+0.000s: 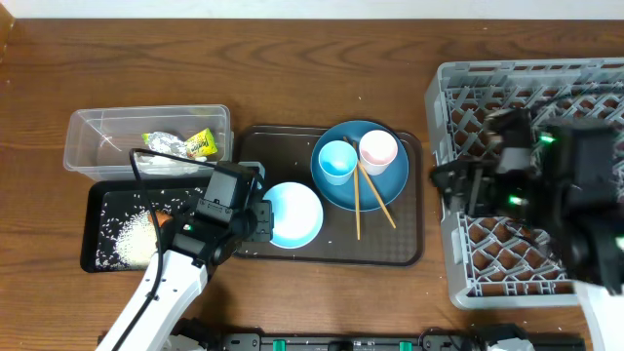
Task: Sort waste into correct bins and load items into the dishwasher rack
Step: 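Move the right gripper from the rack toward the held bowl, then grasp the opposite rim of the bowl with the right gripper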
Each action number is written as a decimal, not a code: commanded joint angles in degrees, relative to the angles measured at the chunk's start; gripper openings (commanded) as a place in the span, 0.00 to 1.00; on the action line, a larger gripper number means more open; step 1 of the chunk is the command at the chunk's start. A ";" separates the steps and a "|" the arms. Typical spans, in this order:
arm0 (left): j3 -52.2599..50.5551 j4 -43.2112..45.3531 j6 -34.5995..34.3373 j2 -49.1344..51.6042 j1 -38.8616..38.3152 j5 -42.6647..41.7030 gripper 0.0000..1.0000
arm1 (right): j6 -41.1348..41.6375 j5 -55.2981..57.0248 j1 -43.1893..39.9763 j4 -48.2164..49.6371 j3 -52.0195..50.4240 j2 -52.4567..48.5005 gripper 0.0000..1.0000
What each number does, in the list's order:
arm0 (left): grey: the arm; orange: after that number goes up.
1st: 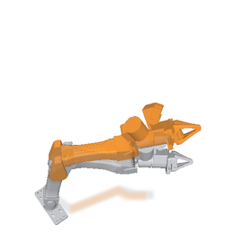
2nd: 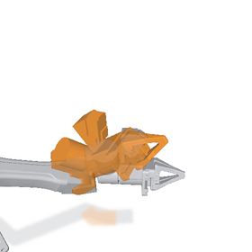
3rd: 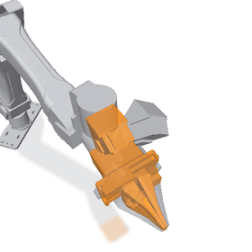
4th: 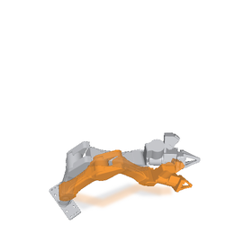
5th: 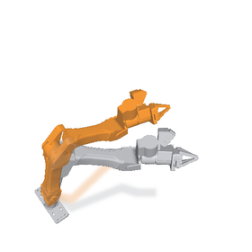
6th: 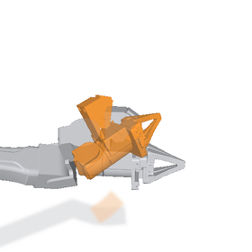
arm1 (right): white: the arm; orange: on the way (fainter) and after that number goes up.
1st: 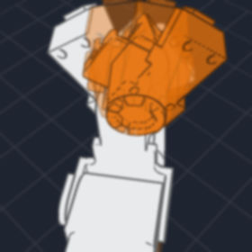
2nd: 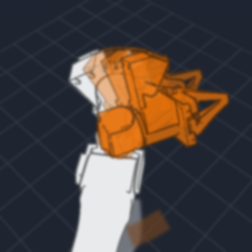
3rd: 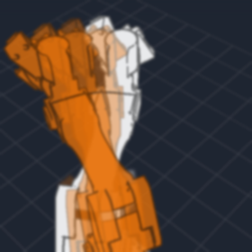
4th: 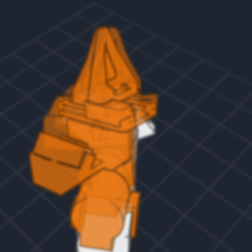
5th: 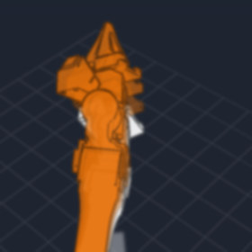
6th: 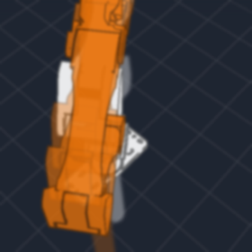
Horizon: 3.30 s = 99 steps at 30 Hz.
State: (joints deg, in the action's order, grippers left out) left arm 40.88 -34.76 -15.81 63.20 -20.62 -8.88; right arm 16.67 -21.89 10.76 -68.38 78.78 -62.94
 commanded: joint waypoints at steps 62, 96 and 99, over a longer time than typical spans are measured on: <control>0.24 -0.07 1.03 -0.52 0.31 -0.98 0.06 | 18.88 33.48 44.39 16.65 -2.16 -34.69 0.26; 0.24 -0.07 1.03 -0.52 0.31 -0.98 0.06 | 18.71 33.66 44.39 24.74 -6.45 -34.67 0.11; 0.24 -0.07 1.03 -0.52 0.31 -0.98 0.06 | 18.16 33.64 44.39 25.18 -6.43 -34.67 0.11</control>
State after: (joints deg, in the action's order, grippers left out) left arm 40.84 -35.05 -15.55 63.20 -20.60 -10.11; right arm 35.46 11.35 54.94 -43.66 72.34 -97.12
